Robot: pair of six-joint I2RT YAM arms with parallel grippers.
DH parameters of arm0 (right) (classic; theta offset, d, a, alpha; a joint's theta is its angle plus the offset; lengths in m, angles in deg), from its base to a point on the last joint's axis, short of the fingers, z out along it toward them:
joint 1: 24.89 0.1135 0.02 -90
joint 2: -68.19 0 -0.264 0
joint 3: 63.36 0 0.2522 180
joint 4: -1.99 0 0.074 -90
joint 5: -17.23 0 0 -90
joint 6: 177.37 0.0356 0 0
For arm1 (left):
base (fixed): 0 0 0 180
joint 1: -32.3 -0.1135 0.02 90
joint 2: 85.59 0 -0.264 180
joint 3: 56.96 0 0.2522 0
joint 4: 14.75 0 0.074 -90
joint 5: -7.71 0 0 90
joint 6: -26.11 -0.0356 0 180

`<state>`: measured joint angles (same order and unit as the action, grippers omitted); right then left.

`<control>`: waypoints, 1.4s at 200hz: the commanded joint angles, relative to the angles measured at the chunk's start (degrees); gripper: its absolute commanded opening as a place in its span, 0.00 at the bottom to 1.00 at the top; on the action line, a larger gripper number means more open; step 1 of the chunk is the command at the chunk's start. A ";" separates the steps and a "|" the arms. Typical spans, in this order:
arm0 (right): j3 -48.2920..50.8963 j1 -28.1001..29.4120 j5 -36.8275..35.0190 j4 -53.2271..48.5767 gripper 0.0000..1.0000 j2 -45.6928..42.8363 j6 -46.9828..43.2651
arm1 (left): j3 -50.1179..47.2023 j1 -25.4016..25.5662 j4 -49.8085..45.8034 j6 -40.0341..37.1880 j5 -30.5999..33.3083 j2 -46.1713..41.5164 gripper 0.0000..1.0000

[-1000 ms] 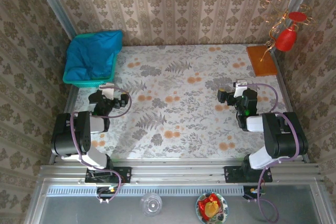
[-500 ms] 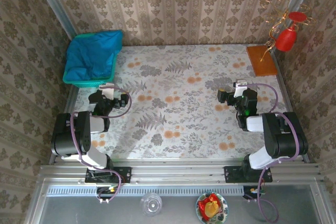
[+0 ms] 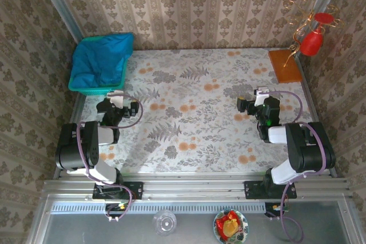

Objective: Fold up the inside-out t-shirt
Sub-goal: Pick up the T-shirt from the basket.

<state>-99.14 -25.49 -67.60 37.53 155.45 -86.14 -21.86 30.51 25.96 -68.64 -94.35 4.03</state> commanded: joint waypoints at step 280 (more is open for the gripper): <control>-21.57 13.38 -6.34 -52.67 0.90 -22.94 10.95 | 86.77 -9.12 -89.93 10.79 -12.81 35.37 0.72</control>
<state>-118.92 -12.86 -72.28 -12.66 134.19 -76.52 59.06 22.41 -58.89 -56.99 -100.58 35.70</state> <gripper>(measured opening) 0.903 0.720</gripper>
